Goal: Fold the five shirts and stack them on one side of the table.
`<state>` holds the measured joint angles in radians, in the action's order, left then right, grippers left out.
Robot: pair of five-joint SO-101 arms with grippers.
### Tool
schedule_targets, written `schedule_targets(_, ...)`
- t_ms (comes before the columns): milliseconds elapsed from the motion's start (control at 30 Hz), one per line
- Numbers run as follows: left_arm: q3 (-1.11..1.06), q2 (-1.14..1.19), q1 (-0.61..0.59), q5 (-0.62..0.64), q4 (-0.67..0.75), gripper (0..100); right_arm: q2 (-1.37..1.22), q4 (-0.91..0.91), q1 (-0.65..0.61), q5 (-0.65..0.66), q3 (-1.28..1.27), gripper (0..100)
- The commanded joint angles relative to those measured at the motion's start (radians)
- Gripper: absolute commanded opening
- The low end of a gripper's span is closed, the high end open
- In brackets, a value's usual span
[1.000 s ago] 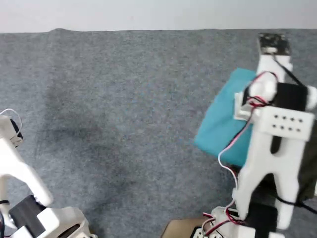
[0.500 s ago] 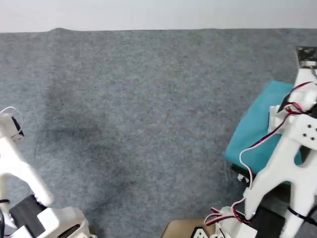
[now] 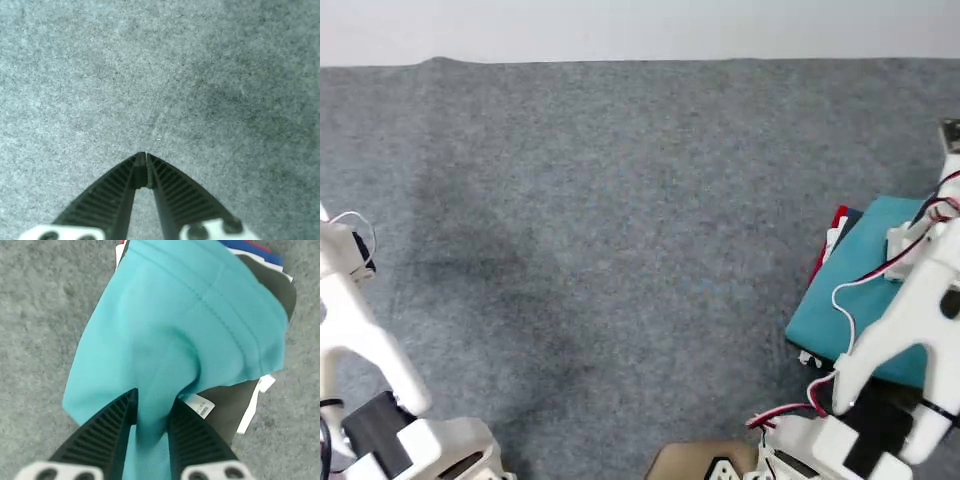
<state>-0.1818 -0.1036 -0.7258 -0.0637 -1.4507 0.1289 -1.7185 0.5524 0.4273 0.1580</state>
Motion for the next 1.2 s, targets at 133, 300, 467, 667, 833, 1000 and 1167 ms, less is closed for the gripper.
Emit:
schedule_targets(133, 0.005, -0.052, 0.005, -0.005, 0.011, 1, -0.022, 0.076, 0.018, 0.115, 0.005, 0.9)
schedule_targets(300, 0.005, -0.052, 0.008, -0.005, 0.011, 1, -0.03, 0.081, 0.048, 0.21, 0.008, 5.0)
schedule_targets(467, 0.005, -0.052, 0.008, -0.005, 0.011, 1, -0.025, 0.081, 0.111, 0.209, 0.011, 26.3)
schedule_targets(667, 0.005, -0.052, 0.008, -0.005, 0.011, 1, -0.025, 0.064, 0.127, 0.207, 0.083, 33.9)
schedule_targets(833, 0.008, -0.052, 0.008, -0.005, -0.002, 1, -0.025, -0.071, 0.088, 0.206, 0.135, 26.7)
schedule_targets(1000, 0.008, -0.052, 0.006, -0.005, -0.011, 1, -0.033, -0.068, 0.061, 0.204, 0.101, 5.9)
schedule_targets(1167, 0.01, -0.052, 0.008, -0.005, -0.023, 1, -0.036, -0.002, 0.065, 0.204, 0.091, 3.4)
